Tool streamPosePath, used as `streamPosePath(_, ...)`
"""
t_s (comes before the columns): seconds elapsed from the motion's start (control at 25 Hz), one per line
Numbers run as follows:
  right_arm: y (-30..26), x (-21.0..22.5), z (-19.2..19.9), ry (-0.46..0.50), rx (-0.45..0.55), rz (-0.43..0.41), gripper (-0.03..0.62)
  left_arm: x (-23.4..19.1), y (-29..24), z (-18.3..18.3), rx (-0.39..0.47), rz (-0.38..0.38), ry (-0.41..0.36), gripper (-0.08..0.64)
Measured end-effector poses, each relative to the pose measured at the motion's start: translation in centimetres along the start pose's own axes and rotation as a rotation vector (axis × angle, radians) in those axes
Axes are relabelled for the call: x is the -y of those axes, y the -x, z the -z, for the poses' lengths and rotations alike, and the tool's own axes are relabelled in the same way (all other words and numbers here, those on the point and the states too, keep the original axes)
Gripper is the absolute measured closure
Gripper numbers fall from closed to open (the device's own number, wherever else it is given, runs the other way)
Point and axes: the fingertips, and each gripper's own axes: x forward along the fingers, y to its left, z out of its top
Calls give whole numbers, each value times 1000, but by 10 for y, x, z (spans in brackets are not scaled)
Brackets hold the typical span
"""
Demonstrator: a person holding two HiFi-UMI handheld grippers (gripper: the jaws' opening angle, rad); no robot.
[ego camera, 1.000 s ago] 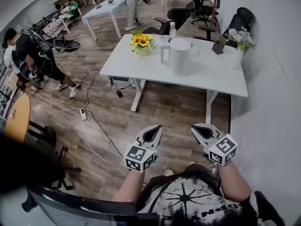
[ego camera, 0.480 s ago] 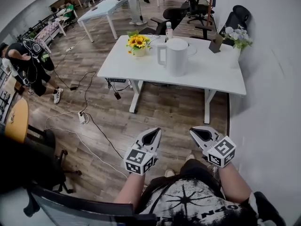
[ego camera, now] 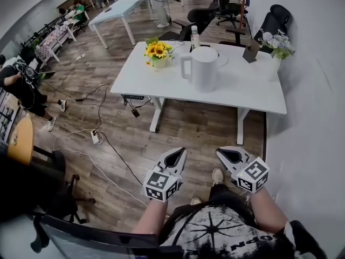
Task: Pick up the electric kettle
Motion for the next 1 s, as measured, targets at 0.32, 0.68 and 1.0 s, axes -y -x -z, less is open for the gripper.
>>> streamPosePath(0.32, -30, 48, -27, 7, 13, -41, 569, -23, -45, -26, 0, -13, -14, 551)
streamPosePath(0.68, -53, 107, -47, 22, 1, -114, 569, -48, -105, -52, -1, -62, -4, 551)
streamPosePath(1.0, -68, 163, -57, 48, -8, -171, 569, -67, -155, -69, 8, -127, -3, 551)
